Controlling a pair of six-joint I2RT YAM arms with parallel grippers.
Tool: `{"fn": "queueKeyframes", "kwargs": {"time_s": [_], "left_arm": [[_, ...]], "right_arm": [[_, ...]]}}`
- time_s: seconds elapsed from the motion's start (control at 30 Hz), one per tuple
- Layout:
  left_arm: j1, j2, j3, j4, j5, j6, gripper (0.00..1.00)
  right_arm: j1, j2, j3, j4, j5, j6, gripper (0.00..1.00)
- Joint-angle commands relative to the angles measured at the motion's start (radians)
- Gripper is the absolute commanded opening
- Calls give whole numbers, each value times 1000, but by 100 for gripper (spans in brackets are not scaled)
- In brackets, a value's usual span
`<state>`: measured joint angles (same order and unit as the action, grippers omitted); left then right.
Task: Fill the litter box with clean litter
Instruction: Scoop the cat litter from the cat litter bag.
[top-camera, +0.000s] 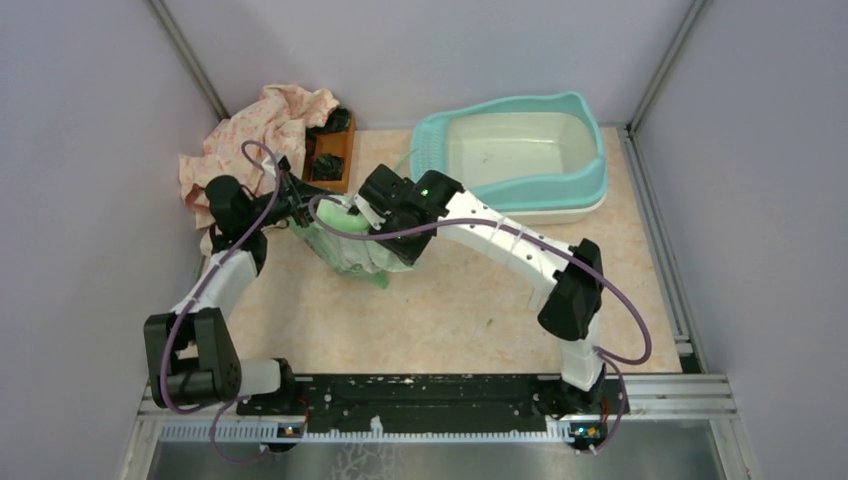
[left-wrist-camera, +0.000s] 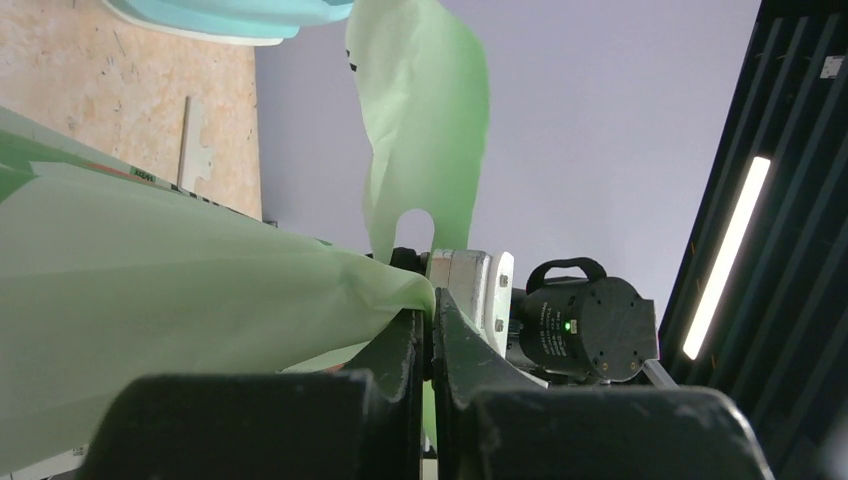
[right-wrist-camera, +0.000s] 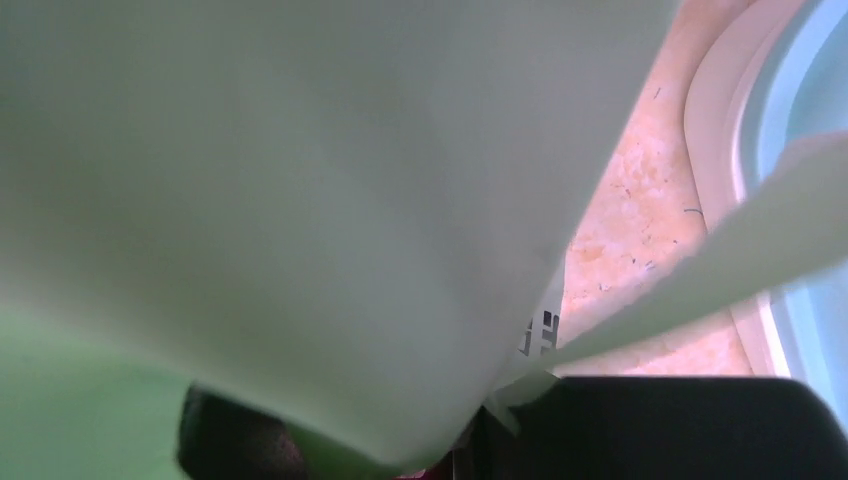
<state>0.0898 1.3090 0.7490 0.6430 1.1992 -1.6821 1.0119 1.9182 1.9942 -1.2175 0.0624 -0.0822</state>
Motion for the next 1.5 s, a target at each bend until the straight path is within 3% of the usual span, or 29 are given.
{"fn": "queueKeyframes", "kwargs": {"time_s": [0.0, 0.1, 0.37, 0.77, 1.13, 1.47], "left_arm": [[-79, -77, 62, 81, 48, 21, 3], [-100, -81, 60, 54, 37, 43, 3], [-162, -83, 48, 4, 15, 88, 2], [-107, -54, -11, 34, 22, 125, 1], [1, -46, -8, 50, 66, 126, 0], [82, 2, -30, 78, 94, 152, 0]], "right_arm": [[16, 46, -45, 273, -59, -9, 0], [16, 27, -86, 358, -87, -11, 0], [22, -77, -390, 779, -189, 27, 0], [40, -406, -892, 1282, -68, 114, 0], [76, -608, -1110, 1431, 54, 123, 0], [89, -690, -1083, 1234, 112, 99, 0]]}}
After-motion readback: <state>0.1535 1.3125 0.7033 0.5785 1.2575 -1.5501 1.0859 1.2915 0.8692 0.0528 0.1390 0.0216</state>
